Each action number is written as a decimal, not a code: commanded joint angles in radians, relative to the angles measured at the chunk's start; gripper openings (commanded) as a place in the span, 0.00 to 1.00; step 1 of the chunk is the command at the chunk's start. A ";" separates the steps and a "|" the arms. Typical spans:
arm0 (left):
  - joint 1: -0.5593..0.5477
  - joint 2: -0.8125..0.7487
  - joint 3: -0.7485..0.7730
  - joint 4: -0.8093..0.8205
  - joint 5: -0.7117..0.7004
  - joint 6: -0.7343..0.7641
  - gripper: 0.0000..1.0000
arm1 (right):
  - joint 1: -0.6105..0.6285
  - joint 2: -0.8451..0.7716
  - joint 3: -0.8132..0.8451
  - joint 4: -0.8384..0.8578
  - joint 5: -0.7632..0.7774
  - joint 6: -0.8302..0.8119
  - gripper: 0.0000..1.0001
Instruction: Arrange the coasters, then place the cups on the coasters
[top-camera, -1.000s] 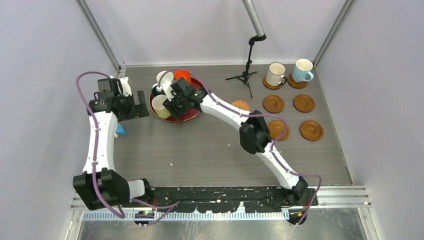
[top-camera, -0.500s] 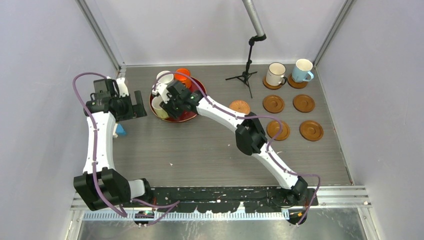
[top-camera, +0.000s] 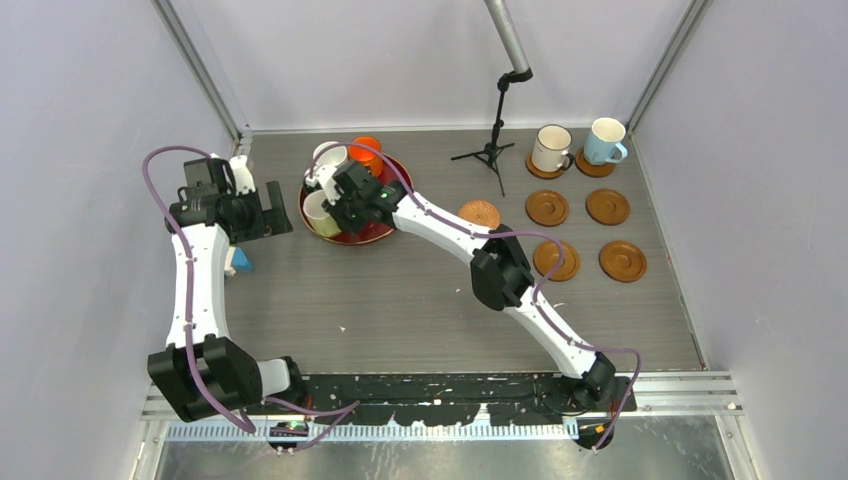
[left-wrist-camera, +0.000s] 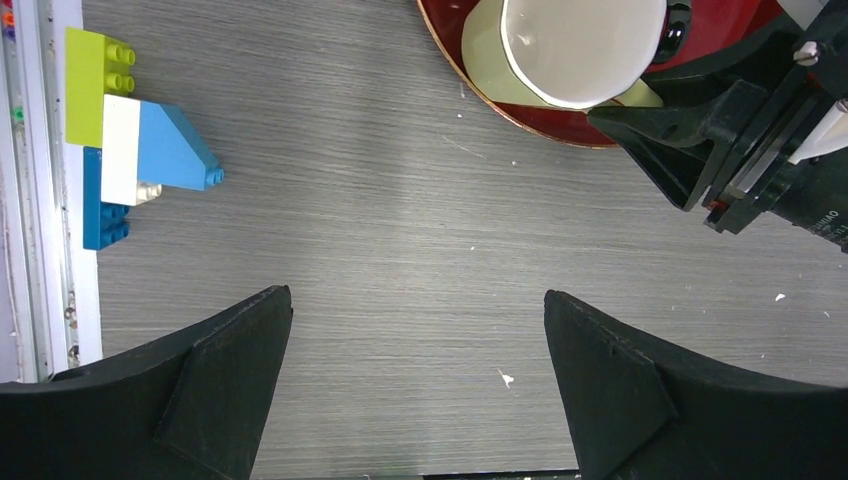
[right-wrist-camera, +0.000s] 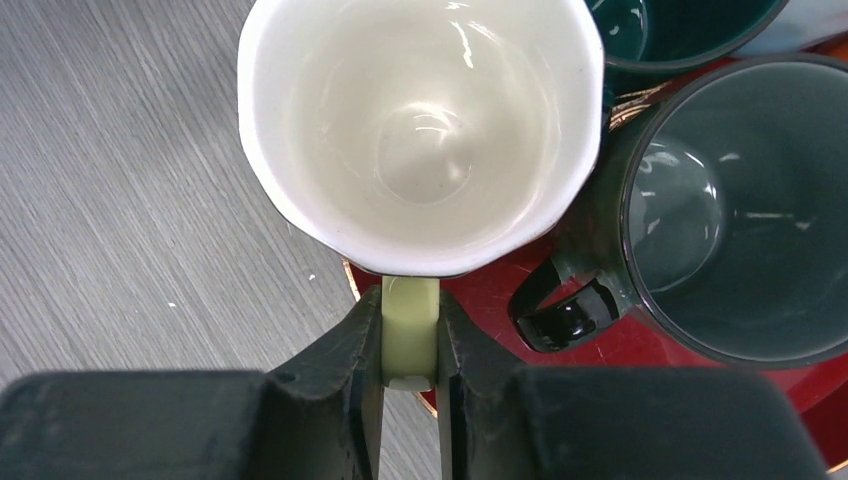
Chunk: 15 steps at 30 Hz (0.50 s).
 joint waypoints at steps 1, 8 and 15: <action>0.009 -0.035 0.031 0.025 0.033 0.007 1.00 | 0.008 -0.146 -0.009 0.067 0.017 0.064 0.00; 0.009 -0.053 0.036 0.033 0.029 0.005 1.00 | 0.007 -0.285 -0.071 0.098 -0.026 0.094 0.00; 0.009 -0.075 0.039 0.042 0.044 0.004 1.00 | -0.003 -0.423 -0.167 0.096 -0.038 0.035 0.00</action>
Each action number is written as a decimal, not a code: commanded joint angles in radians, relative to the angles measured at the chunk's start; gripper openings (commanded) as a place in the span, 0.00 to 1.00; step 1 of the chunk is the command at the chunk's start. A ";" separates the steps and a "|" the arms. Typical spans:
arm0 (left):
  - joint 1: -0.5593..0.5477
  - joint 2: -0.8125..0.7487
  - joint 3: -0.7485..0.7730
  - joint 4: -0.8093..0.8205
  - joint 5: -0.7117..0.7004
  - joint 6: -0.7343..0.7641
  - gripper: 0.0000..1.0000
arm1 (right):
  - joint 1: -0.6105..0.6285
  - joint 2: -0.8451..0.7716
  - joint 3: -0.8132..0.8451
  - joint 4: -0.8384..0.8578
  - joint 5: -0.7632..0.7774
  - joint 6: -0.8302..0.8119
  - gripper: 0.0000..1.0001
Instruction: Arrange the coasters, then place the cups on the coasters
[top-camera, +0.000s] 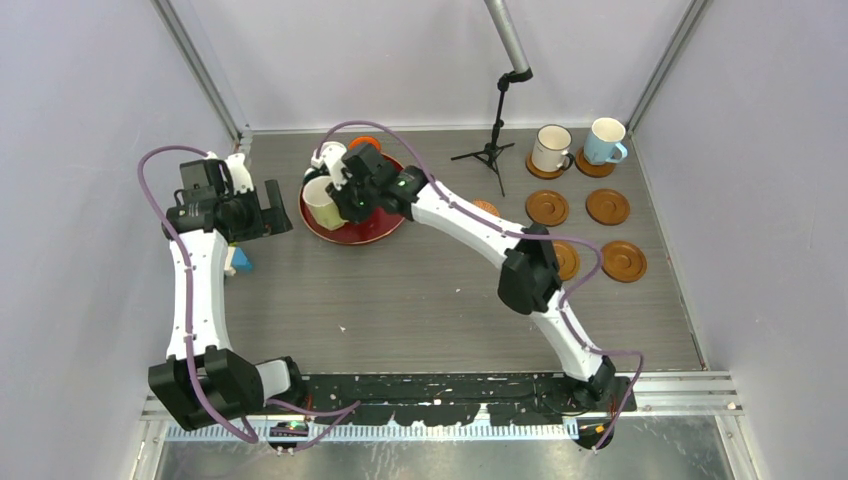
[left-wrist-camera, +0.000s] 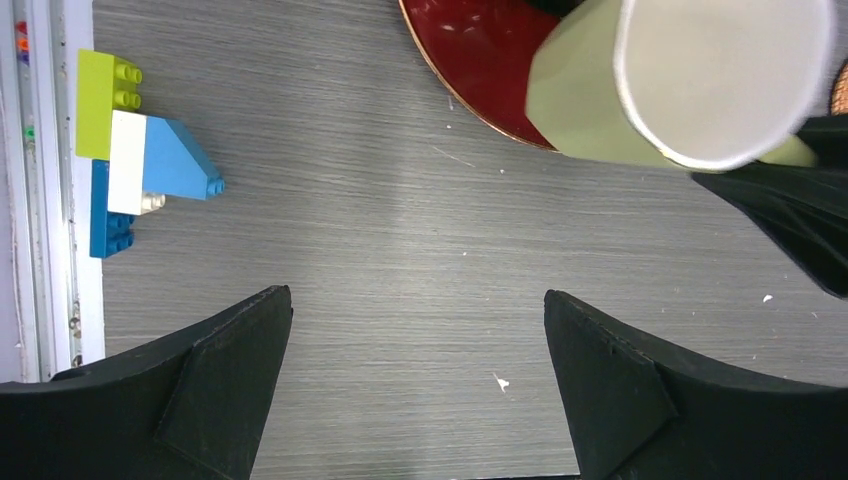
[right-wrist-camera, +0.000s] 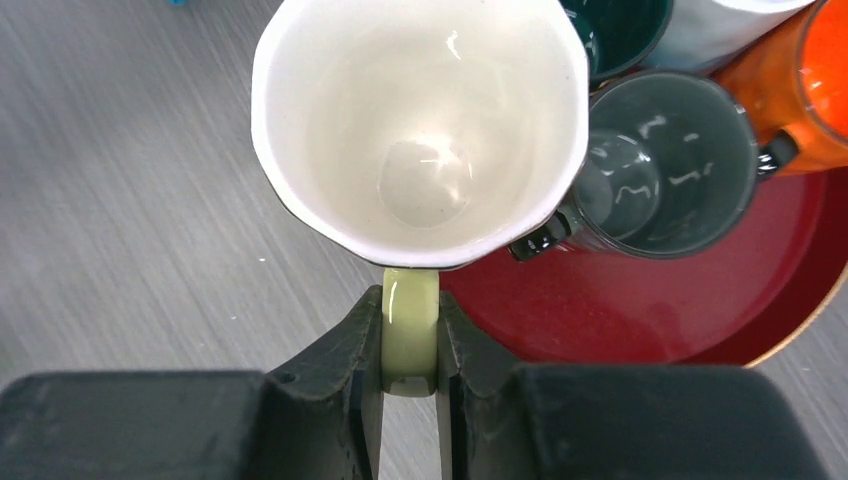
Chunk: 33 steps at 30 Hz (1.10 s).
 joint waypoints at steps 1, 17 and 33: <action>0.008 -0.042 0.039 0.035 0.040 0.004 1.00 | -0.011 -0.241 -0.061 0.115 -0.033 -0.023 0.00; -0.153 -0.101 0.005 0.021 0.120 0.076 1.00 | -0.516 -0.940 -0.817 0.089 -0.331 -0.157 0.00; -0.282 -0.088 0.014 0.047 0.096 0.047 1.00 | -1.431 -0.980 -1.071 0.059 -0.740 -0.474 0.00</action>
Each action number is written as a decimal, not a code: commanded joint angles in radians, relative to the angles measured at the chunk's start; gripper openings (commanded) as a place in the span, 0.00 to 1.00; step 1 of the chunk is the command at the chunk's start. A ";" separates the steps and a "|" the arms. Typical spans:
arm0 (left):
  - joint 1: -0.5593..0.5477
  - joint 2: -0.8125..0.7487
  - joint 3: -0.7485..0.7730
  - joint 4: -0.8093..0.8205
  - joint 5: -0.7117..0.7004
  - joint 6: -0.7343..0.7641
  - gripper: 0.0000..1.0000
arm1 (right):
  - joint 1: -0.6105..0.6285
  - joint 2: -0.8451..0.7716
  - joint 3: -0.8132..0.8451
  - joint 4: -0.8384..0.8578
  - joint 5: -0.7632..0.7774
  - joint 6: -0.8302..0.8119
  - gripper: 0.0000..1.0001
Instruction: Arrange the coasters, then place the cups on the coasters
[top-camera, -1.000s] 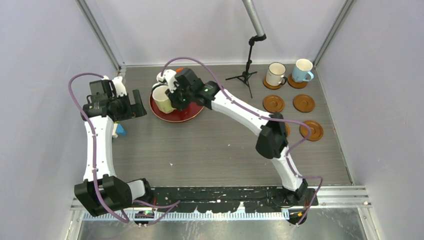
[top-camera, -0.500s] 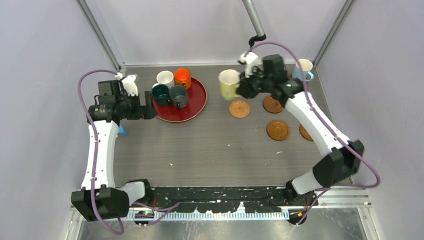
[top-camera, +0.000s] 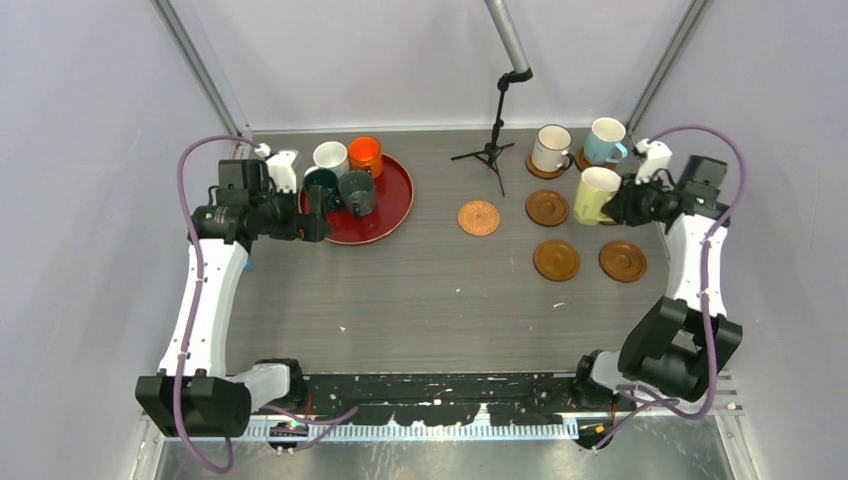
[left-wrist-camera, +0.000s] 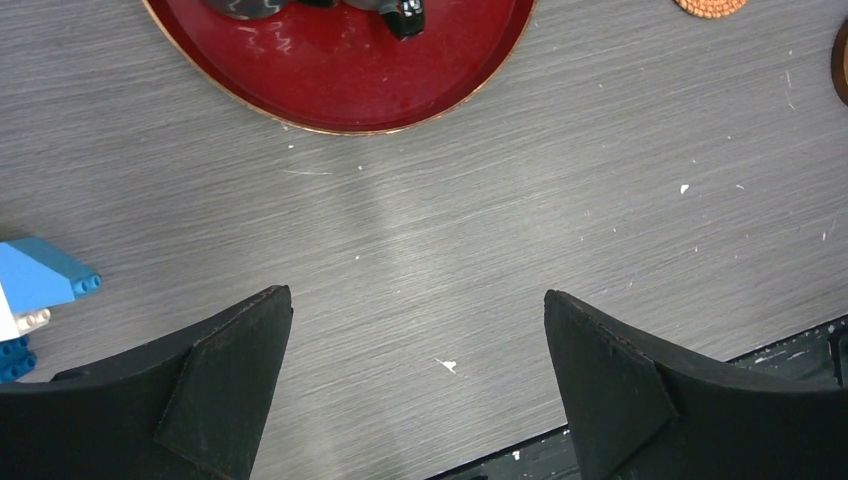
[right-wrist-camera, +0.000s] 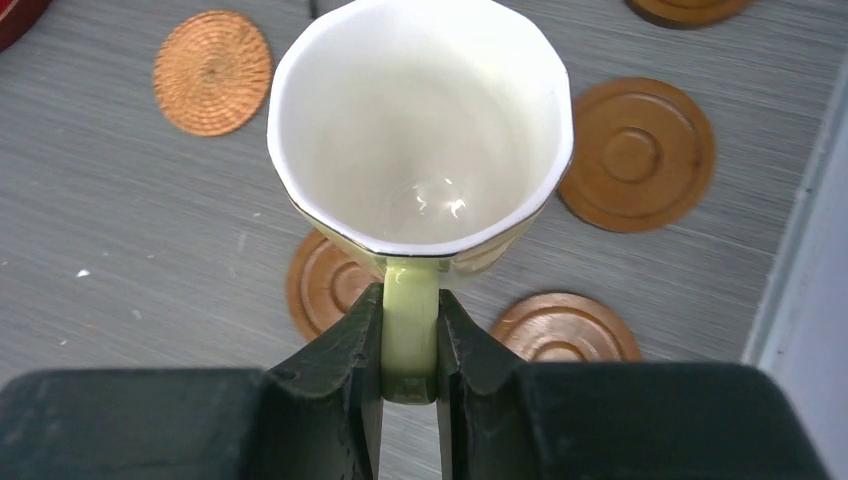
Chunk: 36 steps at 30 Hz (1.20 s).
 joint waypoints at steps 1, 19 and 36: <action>-0.025 -0.023 0.011 0.047 0.007 0.000 1.00 | -0.134 0.057 0.071 0.101 -0.207 -0.121 0.00; -0.029 -0.014 -0.024 0.098 -0.007 0.011 1.00 | -0.198 0.383 0.069 0.596 -0.141 -0.163 0.00; -0.030 0.005 -0.027 0.101 -0.008 0.011 1.00 | -0.201 0.457 0.003 0.708 -0.183 -0.148 0.00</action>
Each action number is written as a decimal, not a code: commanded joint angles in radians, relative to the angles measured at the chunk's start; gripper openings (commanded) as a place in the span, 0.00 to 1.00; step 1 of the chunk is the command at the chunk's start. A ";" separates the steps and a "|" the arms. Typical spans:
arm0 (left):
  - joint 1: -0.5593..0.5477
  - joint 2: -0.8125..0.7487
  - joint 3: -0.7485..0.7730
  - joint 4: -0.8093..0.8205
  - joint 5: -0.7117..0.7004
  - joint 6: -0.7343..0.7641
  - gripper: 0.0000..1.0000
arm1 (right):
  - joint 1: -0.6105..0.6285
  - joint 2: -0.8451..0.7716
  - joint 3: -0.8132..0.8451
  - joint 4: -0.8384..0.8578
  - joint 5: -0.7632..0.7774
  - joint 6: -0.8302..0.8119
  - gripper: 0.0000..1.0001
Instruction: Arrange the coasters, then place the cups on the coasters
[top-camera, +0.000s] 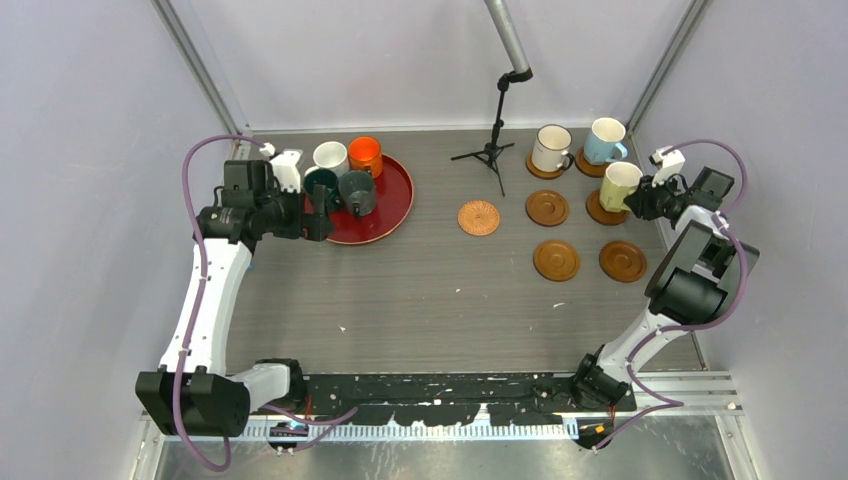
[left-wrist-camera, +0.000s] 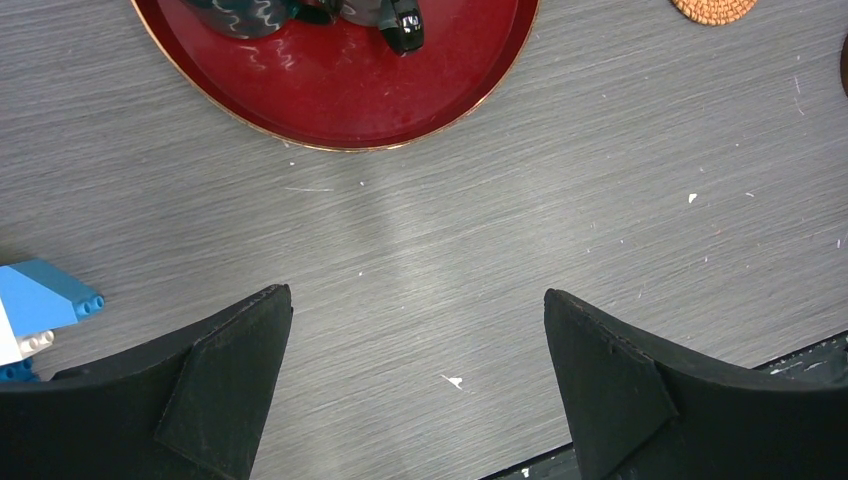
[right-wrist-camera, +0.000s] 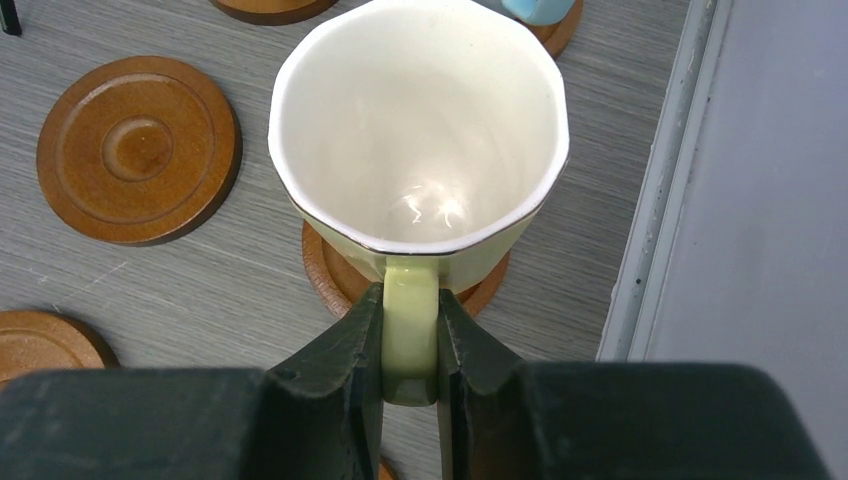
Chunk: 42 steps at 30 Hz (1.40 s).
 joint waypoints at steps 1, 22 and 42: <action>-0.004 0.001 0.003 0.040 0.004 0.009 1.00 | -0.002 -0.012 0.002 0.139 -0.078 0.014 0.00; -0.004 0.004 0.004 0.039 -0.005 0.012 1.00 | -0.067 -0.019 -0.047 0.055 -0.126 -0.050 0.04; -0.004 0.005 0.005 0.039 -0.009 0.010 1.00 | -0.056 0.038 0.011 -0.033 -0.144 -0.079 0.21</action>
